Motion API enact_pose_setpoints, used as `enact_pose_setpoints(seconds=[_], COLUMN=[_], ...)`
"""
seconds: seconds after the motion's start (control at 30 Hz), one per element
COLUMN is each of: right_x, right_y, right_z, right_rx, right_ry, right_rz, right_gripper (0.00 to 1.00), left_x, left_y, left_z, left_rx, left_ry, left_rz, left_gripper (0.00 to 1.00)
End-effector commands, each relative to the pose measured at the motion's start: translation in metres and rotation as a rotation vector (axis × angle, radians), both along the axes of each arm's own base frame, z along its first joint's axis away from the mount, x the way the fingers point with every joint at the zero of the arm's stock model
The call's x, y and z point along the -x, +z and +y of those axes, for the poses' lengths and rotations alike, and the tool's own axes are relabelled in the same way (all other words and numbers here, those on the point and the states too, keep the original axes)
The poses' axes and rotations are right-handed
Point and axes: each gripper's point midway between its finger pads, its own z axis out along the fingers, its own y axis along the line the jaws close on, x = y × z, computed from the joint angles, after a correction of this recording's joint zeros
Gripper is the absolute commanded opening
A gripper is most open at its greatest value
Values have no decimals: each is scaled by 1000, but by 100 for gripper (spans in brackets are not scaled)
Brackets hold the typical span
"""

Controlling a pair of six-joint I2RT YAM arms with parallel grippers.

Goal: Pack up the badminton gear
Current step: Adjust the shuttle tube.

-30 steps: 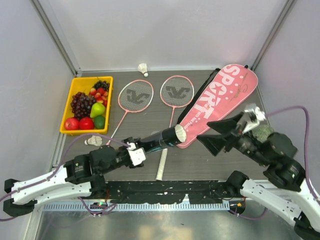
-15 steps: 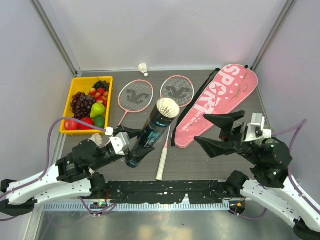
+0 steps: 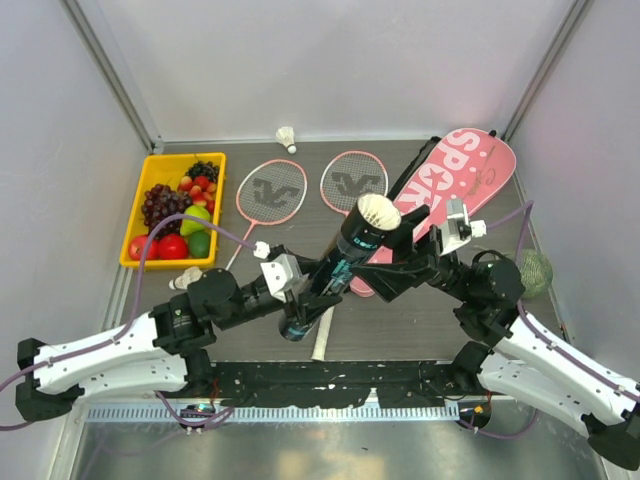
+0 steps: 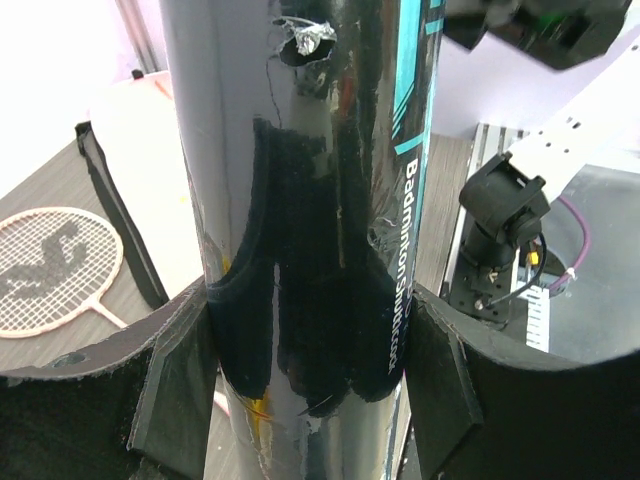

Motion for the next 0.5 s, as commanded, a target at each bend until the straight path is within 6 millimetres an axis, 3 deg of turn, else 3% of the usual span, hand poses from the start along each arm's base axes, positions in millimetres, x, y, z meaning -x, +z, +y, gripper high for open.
enact_pose_setpoints(seconds=[0.0, 0.1, 0.47], right_x=[7, 7, 9], right_y=[7, -4, -13], right_z=[3, 9, 24], right_rx=[-72, -79, -77], right_ry=[67, 99, 156], right_rz=[21, 62, 82], right_gripper=[97, 97, 99], left_x=[5, 4, 5], left_y=[70, 69, 63], left_z=[-6, -12, -29], left_rx=[216, 219, 194], left_ry=[-34, -36, -76], left_rz=[-52, -51, -39], left_gripper=[0, 0, 0])
